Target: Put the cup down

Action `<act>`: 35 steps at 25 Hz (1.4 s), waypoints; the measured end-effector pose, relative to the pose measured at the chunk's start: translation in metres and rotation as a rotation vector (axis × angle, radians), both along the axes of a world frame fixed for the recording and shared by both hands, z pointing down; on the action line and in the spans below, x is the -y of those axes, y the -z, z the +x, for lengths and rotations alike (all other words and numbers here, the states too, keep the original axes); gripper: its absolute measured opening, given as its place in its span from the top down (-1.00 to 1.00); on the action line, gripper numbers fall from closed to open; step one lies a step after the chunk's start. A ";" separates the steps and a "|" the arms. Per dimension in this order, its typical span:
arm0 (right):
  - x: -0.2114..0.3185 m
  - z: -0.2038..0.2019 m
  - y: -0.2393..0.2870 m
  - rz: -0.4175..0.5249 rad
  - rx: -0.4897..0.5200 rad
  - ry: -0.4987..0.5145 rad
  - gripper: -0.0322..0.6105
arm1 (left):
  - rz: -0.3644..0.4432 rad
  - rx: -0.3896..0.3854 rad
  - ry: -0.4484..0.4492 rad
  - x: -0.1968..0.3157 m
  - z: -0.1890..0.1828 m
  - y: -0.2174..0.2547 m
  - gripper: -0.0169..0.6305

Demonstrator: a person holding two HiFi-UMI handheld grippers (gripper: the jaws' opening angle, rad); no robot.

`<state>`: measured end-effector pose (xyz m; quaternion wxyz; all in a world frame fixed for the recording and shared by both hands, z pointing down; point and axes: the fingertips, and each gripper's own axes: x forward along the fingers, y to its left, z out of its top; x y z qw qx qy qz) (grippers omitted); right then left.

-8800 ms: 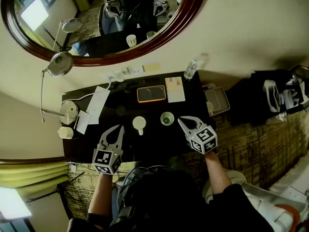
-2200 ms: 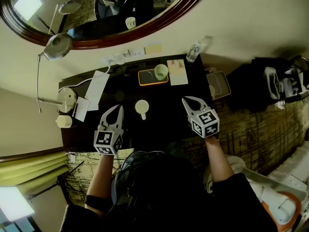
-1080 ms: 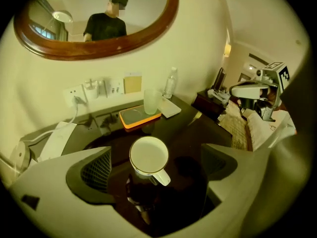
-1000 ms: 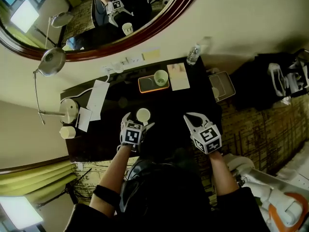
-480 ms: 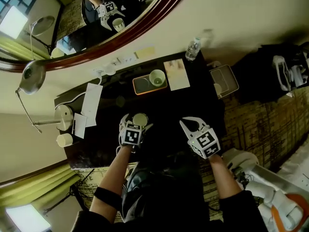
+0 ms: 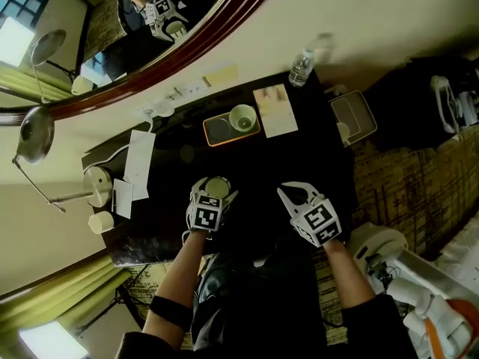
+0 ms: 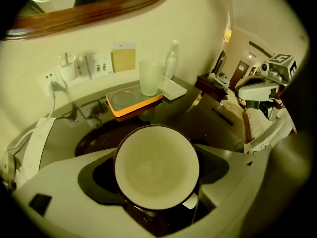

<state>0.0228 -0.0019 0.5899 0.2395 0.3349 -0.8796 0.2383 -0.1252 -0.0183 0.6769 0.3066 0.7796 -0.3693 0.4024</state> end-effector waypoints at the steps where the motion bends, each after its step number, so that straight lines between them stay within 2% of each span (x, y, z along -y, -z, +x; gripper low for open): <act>1: -0.001 0.000 -0.001 -0.002 -0.001 0.000 0.87 | 0.001 -0.002 -0.001 -0.001 0.000 0.000 -0.35; 6: 0.003 -0.001 -0.006 0.002 0.000 -0.009 0.87 | 0.005 -0.019 0.023 0.008 -0.002 0.003 -0.34; 13: 0.015 -0.012 -0.007 0.035 0.015 -0.010 0.86 | 0.056 0.005 -0.012 0.038 -0.009 0.015 -0.34; 26: 0.027 -0.078 0.013 0.072 0.088 0.108 0.86 | 0.139 0.026 -0.092 0.134 -0.013 0.046 -0.34; 35: 0.028 -0.101 0.022 0.090 0.094 0.186 0.86 | 0.105 0.014 -0.162 0.168 0.002 0.046 -0.34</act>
